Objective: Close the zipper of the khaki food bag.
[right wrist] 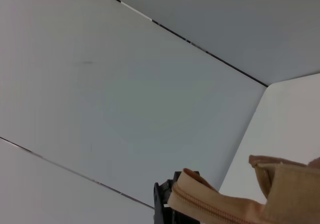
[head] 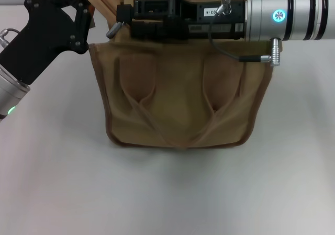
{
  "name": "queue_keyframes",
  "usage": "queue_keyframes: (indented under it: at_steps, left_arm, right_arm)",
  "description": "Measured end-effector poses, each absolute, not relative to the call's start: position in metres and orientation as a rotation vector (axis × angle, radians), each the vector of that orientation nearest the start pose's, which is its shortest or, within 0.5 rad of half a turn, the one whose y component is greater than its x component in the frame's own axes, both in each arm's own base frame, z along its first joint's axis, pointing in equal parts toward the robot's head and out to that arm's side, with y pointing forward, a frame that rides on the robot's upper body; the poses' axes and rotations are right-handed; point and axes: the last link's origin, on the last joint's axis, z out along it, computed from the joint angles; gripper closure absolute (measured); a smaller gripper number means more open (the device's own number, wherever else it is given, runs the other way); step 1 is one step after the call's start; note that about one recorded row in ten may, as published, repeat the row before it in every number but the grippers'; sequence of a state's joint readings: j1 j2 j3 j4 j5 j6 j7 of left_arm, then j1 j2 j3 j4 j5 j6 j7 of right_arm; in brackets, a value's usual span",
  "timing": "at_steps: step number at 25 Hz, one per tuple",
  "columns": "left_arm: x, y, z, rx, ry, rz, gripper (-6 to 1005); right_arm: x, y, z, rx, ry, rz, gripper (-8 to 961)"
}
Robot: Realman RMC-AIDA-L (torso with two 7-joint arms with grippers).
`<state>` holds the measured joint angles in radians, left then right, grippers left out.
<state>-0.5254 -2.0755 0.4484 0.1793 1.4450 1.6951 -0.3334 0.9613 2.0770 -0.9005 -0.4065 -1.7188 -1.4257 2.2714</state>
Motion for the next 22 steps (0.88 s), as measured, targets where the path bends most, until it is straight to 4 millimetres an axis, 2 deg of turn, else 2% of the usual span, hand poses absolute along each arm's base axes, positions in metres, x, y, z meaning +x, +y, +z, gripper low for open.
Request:
queue_keyframes:
  at_steps: [17, 22]
  left_arm:
    - [-0.242, 0.319, 0.012, -1.95, 0.141, -1.145, 962]
    - [-0.241, 0.319, 0.01, -1.953, 0.134, -1.152, 962]
  right_arm:
    - [0.101, 0.4, -0.05, -2.713, 1.651, 0.998, 240]
    - [0.101, 0.399, -0.051, -2.717, 1.646, 0.995, 275]
